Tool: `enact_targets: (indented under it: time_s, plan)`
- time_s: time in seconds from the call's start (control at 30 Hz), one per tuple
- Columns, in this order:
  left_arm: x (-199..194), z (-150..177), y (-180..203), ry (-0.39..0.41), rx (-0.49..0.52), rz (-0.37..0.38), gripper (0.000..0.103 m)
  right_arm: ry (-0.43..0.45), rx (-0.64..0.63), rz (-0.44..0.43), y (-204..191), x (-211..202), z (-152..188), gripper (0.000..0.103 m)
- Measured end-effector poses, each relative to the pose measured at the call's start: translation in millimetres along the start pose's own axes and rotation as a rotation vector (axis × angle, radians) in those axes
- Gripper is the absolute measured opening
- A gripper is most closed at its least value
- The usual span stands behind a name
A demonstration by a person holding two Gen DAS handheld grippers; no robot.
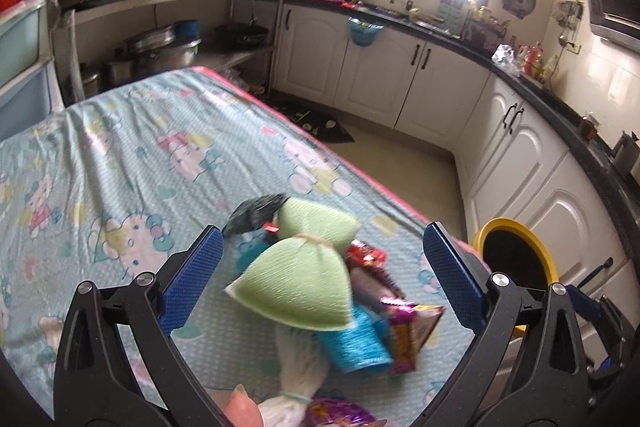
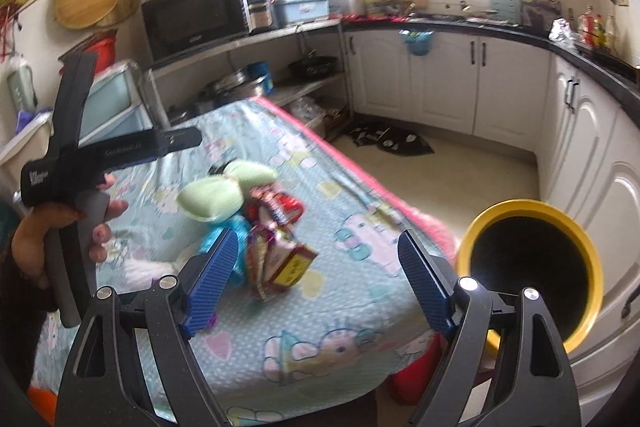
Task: Collect trash
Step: 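Grasp the pink snack wrapper with the right tool while the left tool grasps the green mesh scrubber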
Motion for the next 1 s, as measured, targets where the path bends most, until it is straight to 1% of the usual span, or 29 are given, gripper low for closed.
enact_targets:
  time_s: [0.1,0.23,0.47,0.6,0.67,0.77,0.83,0.87,0.93,1.0]
  plan:
    - [6,5,-10,-0.030,-0.018,0.006,0.092,-0.036,-0.018,-0.014,-11,14,8,0.078]
    - [13,12,-13,-0.062,-0.015,0.012,0.092,-0.098,-0.044,-0.029,-22,35,19,0.069]
    - [32,26,-10,-0.123,0.010,0.012,0.092,-0.192,-0.047,-0.059,-31,70,40,0.057]
    - [40,30,-12,-0.145,0.003,0.009,0.092,-0.222,-0.035,-0.073,-32,85,45,0.052]
    - [44,31,-13,-0.153,0.004,0.003,0.092,-0.239,-0.023,-0.086,-33,93,47,0.048]
    - [48,31,-15,-0.161,0.005,-0.005,0.092,-0.259,-0.017,-0.107,-36,100,47,0.036]
    - [51,31,-16,-0.166,0.000,-0.004,0.092,-0.272,-0.015,-0.122,-38,102,48,0.023]
    - [52,31,-17,-0.168,-0.002,-0.005,0.092,-0.279,-0.017,-0.126,-39,103,50,0.021]
    - [54,32,-19,-0.173,-0.004,-0.007,0.092,-0.283,-0.022,-0.135,-41,102,51,0.014]
    - [55,31,-20,-0.173,-0.006,0.000,0.092,-0.283,-0.027,-0.144,-43,98,52,0.011]
Point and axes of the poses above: each gripper's, at about its wrist camera, not at the fingertips, and x roughly the way its jaws point, y to its right, z to its underside, the point moved 1 cm from there along x, roughly the way its jaws point, and after that the axes turned 2 degrees about x, right-handed, at the moved point
